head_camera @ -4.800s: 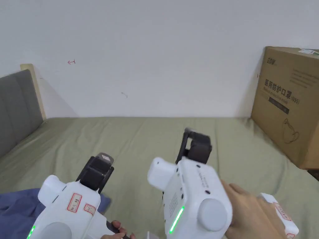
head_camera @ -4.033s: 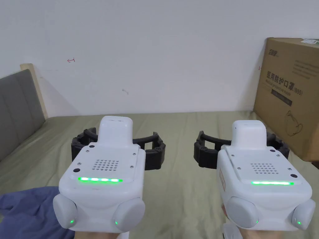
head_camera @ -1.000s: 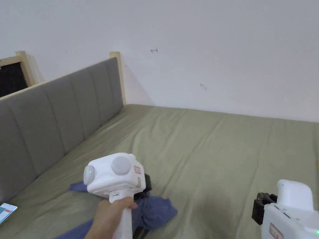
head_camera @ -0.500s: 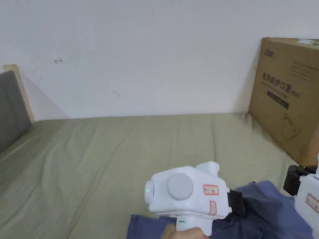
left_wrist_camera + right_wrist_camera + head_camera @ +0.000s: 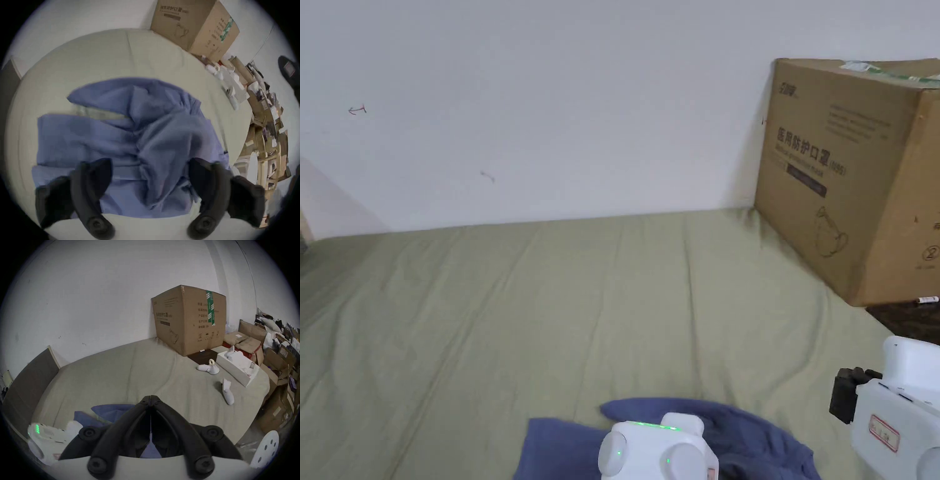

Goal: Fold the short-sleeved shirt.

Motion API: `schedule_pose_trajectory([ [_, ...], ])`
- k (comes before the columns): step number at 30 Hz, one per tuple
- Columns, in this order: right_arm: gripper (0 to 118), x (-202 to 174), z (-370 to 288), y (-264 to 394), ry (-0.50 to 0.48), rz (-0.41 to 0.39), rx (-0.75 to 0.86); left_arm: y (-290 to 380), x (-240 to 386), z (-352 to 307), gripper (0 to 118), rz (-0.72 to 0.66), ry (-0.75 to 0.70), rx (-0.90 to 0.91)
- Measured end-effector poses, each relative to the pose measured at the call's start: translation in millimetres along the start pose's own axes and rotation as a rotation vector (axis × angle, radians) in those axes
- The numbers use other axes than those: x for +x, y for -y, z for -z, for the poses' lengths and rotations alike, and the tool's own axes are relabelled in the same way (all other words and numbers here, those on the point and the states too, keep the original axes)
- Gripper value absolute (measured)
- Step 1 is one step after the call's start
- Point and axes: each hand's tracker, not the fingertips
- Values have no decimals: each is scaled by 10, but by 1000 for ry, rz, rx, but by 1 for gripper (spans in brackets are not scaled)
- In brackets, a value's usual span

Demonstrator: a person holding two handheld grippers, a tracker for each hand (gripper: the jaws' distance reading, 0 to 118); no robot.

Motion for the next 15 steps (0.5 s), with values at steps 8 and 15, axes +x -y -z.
schedule_pose_trajectory([
  [8, 0, -386, 196, 176, -116, -65, -67, 329, -902, -594, 0, -192, -137, 78],
  [15, 0, -600, 496, 428, -172, -142, -173, 712, -1759, -675, 0, -310, -220, 73],
])
